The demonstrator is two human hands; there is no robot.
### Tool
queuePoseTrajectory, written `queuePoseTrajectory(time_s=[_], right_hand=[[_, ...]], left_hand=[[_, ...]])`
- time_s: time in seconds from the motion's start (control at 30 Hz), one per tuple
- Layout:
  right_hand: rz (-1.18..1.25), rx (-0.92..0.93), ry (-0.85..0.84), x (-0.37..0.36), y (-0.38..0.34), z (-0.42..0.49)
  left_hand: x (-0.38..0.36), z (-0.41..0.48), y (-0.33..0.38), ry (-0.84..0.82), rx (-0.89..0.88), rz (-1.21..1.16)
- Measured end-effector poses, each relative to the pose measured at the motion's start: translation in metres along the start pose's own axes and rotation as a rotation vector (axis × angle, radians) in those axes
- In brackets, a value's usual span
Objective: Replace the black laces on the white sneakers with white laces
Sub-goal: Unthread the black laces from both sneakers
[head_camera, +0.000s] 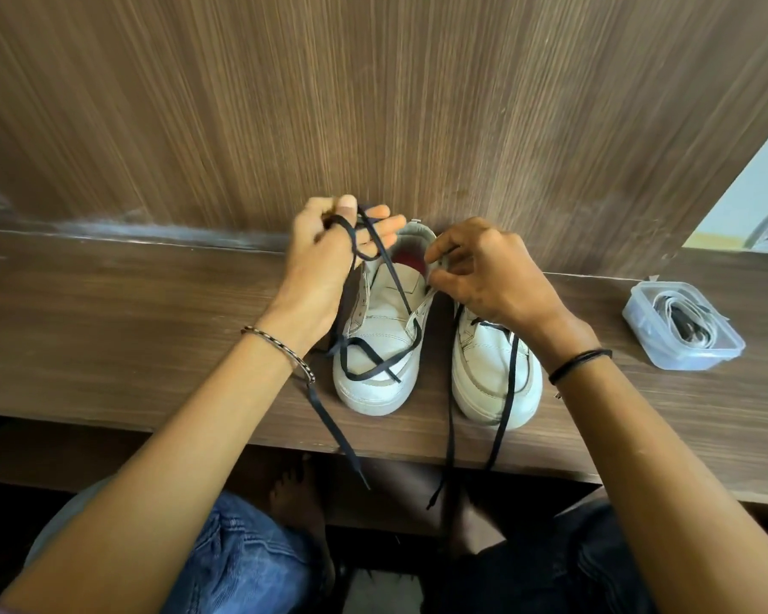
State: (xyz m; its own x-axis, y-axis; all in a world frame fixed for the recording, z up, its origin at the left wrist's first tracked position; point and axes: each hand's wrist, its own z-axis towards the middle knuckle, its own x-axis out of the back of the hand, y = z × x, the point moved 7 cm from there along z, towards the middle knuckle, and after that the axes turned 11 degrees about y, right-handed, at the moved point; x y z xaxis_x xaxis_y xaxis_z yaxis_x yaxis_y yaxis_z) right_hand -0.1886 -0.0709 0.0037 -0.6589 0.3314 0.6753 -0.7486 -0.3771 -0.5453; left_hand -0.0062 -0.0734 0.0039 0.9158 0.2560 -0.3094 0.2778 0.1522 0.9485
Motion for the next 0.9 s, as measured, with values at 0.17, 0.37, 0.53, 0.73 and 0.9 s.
queuePoseTrajectory(time_s=[0.17,0.37,0.53,0.73,0.9], right_hand=[[-0.007,0.009,-0.015,0.000,-0.001,0.000],[-0.014,0.024,-0.015,0.000,0.000,0.000],[-0.003,0.023,-0.014,-0.002,-0.001,0.001],[-0.003,0.017,-0.023,0.000,-0.001,-0.001],[-0.011,0.025,-0.024,0.002,-0.002,-0.002]], left_hand=[[-0.001,-0.001,0.006,-0.117,0.049,0.131],[-0.013,-0.030,-0.012,-0.712,-0.319,1.046],[-0.012,-0.024,-0.014,-0.702,-0.439,1.221],[-0.021,-0.035,-0.006,-0.648,-0.834,1.413],[-0.009,-0.030,0.032,-0.090,-1.017,1.151]])
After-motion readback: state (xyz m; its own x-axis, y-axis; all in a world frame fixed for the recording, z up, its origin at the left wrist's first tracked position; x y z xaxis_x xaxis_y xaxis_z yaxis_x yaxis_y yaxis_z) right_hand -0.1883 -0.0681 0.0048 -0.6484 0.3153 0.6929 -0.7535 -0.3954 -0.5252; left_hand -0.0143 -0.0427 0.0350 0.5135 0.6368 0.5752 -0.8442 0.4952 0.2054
